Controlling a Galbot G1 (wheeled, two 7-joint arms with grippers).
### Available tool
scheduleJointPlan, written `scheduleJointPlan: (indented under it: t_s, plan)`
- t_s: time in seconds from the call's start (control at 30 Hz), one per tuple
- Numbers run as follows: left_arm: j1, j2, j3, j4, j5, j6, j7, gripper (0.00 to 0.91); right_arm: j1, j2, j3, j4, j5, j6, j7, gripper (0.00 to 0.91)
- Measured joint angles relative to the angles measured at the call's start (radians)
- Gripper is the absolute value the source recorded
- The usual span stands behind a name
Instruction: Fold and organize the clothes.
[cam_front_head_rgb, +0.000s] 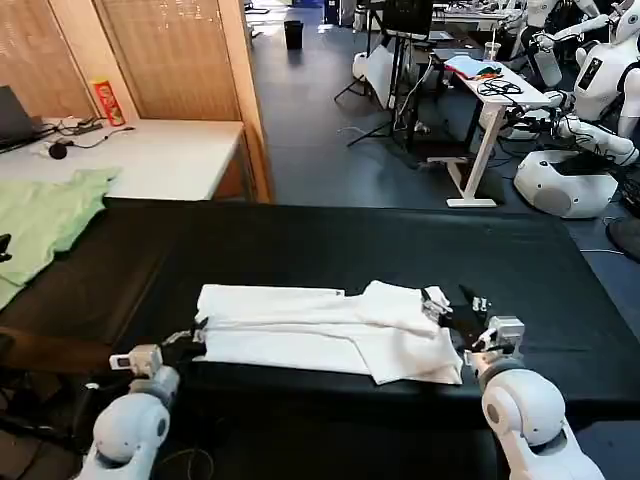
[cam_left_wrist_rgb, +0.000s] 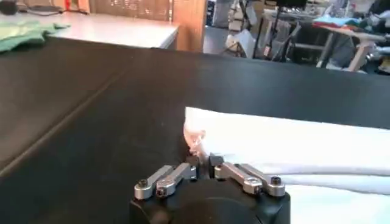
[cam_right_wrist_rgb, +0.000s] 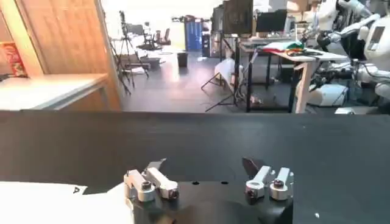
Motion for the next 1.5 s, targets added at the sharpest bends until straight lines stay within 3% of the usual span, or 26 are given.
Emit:
scheduleJointPlan:
  t_s: [0.43, 0.63, 1.07, 1.5]
  plan:
    - [-0.002, 0.181, -0.082, 0.060, 0.325, -0.152, 0.025, 0.000, -0.020, 0.028, 0.015, 0.013, -0.001, 0.005, 0.005, 0.878]
    - [0.000, 0.251, -0.101, 0.065, 0.405, -0.138, 0.016, 0.000, -0.033, 0.048, 0.017, 0.015, -0.010, 0.012, 0.005, 0.878]
    - [0.006, 0.110, 0.072, -0.170, 0.103, 0.002, -0.057, 0.000, -0.062, 0.078, 0.043, -0.009, -0.049, 0.025, 0.002, 0.878]
    - [-0.077, -0.053, 0.290, -0.205, -0.097, 0.072, -0.146, 0.000, -0.096, 0.102, 0.083, -0.009, -0.073, 0.027, -0.002, 0.878]
